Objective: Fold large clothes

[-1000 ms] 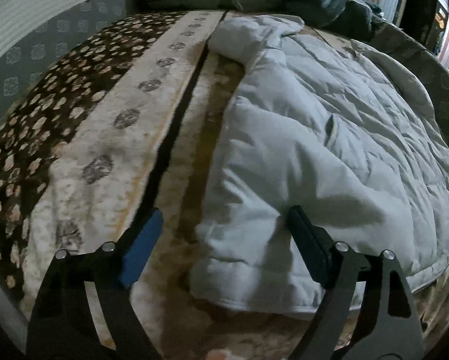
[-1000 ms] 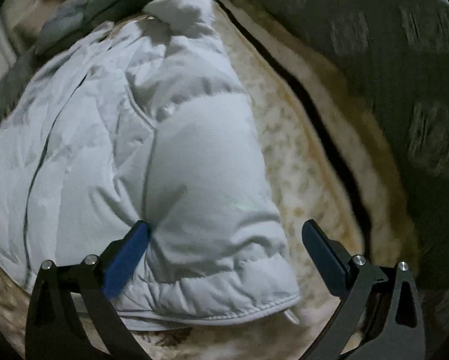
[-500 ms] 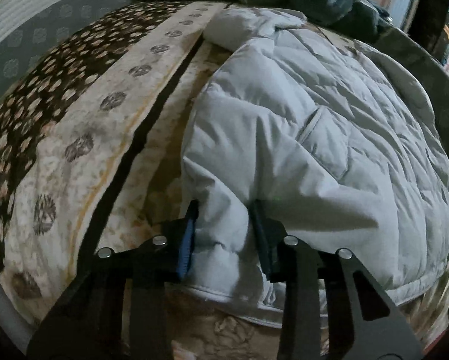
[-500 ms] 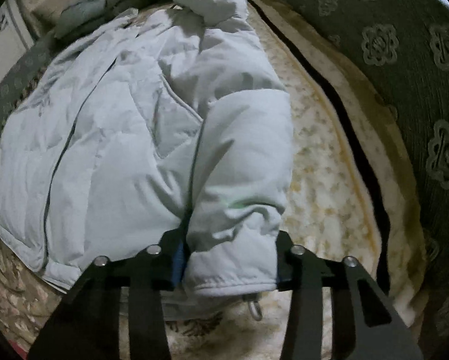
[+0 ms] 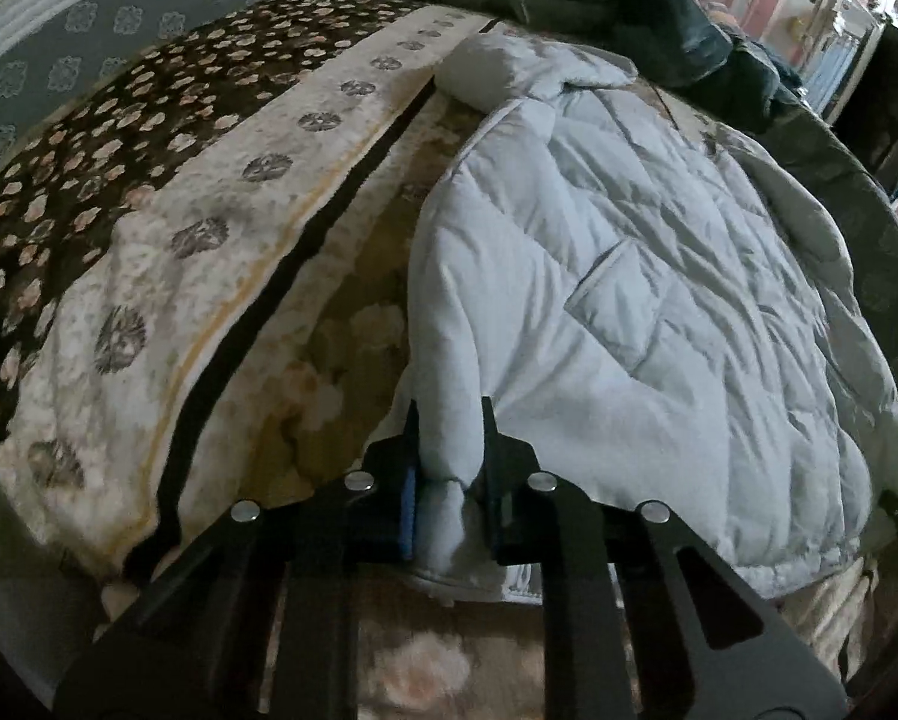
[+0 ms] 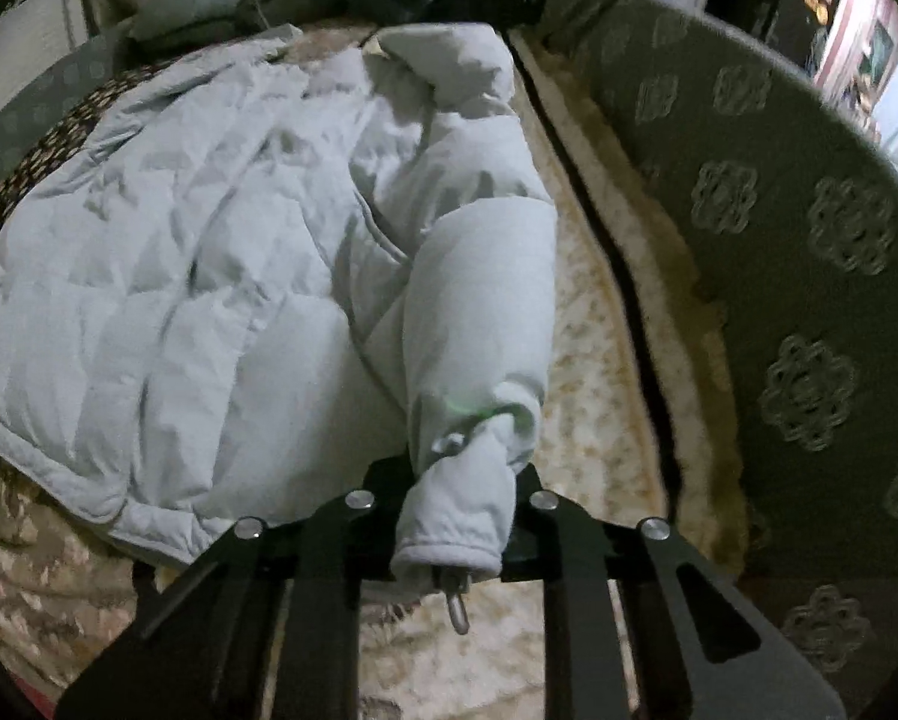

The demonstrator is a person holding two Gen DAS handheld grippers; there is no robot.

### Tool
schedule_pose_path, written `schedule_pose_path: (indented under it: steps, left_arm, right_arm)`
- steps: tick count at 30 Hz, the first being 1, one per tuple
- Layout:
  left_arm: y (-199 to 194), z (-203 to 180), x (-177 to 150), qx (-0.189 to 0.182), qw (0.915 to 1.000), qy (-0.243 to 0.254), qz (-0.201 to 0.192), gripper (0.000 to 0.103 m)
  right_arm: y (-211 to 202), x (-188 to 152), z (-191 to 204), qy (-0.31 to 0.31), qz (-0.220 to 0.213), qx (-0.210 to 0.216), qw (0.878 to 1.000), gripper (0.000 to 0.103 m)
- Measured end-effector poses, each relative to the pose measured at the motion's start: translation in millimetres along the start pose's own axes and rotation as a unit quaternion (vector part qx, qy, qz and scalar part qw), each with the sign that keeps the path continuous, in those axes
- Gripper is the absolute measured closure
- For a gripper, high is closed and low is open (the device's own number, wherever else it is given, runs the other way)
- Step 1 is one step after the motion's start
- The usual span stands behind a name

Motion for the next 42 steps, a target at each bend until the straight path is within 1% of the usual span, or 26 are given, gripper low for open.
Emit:
schedule_pose_path:
  steps: [4,6,8,11,13,14,16,17,18,19,20,21,22,23,24,26,28,30,31,32,33,36,37,38,39,42]
  left_arm:
    - [-21.1,-7.0,-19.7,-0.014,0.9998,0.011,0.002,0.089]
    - [-32.0,-3.6,-32.9,-0.026,0.9996,0.009,0.006,0.089]
    - [-38.1,0.9,-44.4,-0.030,0.9994,0.012,0.008,0.088]
    - [-32.1,10.0,-58.2,-0.017,0.9994,0.026,0.015,0.087]
    - [-26.2,14.2,-54.0,-0.027,0.9991,0.027,0.017,0.085]
    - [-25.0,13.4,-47.1,-0.026,0.9992,0.028,0.013,0.083]
    - [-30.5,15.4,-39.8,-0.005,0.9993,0.036,-0.005,0.073]
    - [-34.1,17.9,-37.2,0.017,0.9991,0.036,-0.016,0.065]
    - [-37.2,20.5,-37.6,0.031,0.9987,0.035,-0.021,0.044]
    - [-39.9,22.4,-36.0,0.040,0.9984,0.033,-0.023,0.035]
    - [-43.5,23.2,-33.1,0.041,0.9984,0.030,-0.026,0.030]
    - [-51.5,23.4,-32.8,0.041,0.9983,0.027,-0.032,0.030]
    - [-61.5,21.3,-32.6,0.038,0.9980,0.029,-0.041,0.029]
    - [-69.4,21.5,-35.2,0.039,0.9976,0.032,-0.048,0.027]
    - [-79.9,15.6,-32.5,0.041,0.9967,0.037,-0.059,0.021]
    - [-95.5,2.1,-25.3,0.045,0.9949,0.047,-0.077,0.015]
    - [-113.9,-15.6,-13.4,0.042,0.9927,0.064,-0.093,0.014]
    - [-129.5,-36.3,4.1,0.044,0.9900,0.081,-0.106,0.013]
    - [-135.1,-45.6,13.5,0.046,0.9891,0.086,-0.111,0.012]
    - [-142.8,-55.6,26.4,0.043,0.9882,0.091,-0.116,0.009]
    - [-146.0,-63.7,36.6,0.042,0.9876,0.091,-0.120,0.008]
    - [-165.3,-74.4,59.9,0.052,0.9826,0.099,-0.149,0.007]
    - [-170.2,-75.8,65.8,0.055,0.9812,0.101,-0.155,0.006]
    - [-173.5,-78.1,73.7,0.052,0.9805,0.106,-0.157,0.005]
    - [-174.8,-79.2,78.1,0.049,0.9808,0.108,-0.155,0.005]
    - [-175.6,-88.5,101.4,0.031,0.9839,0.113,-0.135,0.003]
  right_arm:
    - [-22.6,-3.5,-6.0,-0.017,-0.009,-0.006,1.000,0.087]
    - [-33.8,-11.4,-12.1,-0.021,-0.010,-0.010,1.000,0.087]
    - [-42.3,-29.3,-20.3,-0.018,-0.006,-0.011,1.000,0.087]
    - [-33.4,-48.5,-23.5,-0.012,0.005,-0.005,1.000,0.086]
    - [-19.4,-50.2,-23.2,-0.004,0.005,-0.004,1.000,0.085]
    - [-10.8,-49.9,-21.1,-0.003,0.010,0.000,1.000,0.080]
    - [-4.2,-45.5,-19.0,-0.002,0.004,-0.007,1.000,0.074]
    - [-4.2,-42.4,-18.7,-0.002,-0.005,-0.006,1.000,0.065]
    - [-3.8,-40.0,-22.8,0.005,-0.007,-0.018,1.000,0.059]
    - [-5.4,-40.5,-25.2,0.014,-0.013,-0.027,0.999,0.050]
    - [-9.7,-40.6,-27.6,0.022,-0.022,-0.026,0.999,0.046]
    - [-17.0,-40.3,-31.7,0.035,-0.034,-0.017,0.999,0.043]
    - [-25.3,-40.3,-36.2,0.049,-0.046,-0.009,0.998,0.038]
    - [-32.2,-39.4,-38.7,0.056,-0.055,-0.001,0.997,0.035]
    - [-42.0,-37.5,-40.6,0.062,-0.068,0.007,0.996,0.035]
    - [-67.9,-28.5,-43.1,0.064,-0.101,0.007,0.993,0.029]
    - [-91.0,-16.1,-39.8,0.056,-0.128,0.009,0.990,0.026]
    - [-117.8,3.6,-32.0,0.044,-0.160,0.021,0.986,0.025]
    - [-125.9,10.7,-29.6,0.041,-0.169,0.026,0.984,0.025]
    - [-137.7,22.9,-26.0,0.035,-0.180,0.035,0.982,0.025]
    - [-150.1,36.7,-23.7,0.032,-0.189,0.043,0.981,0.024]
    - [-180.3,75.2,-16.7,0.025,-0.211,0.069,0.975,0.024]
    - [-187.1,82.9,-14.9,0.026,-0.218,0.069,0.973,0.021]
    - [-197.4,93.2,-12.9,0.025,-0.231,0.066,0.970,0.016]
    - [-208.0,102.4,-9.1,0.015,-0.246,0.061,0.967,0.015]
    - [-224.9,125.2,0.6,-0.015,-0.261,0.042,0.964,0.013]
Point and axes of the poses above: each gripper's, at about its wrist camera, not at the fingertips, and y roughly the way its jaws point, z to its left, x to its top, the point moved 9 cm from there along y, roughly the way its jaws point, and after that the axes turned 12 degrees about z, right-handed, at the moved point
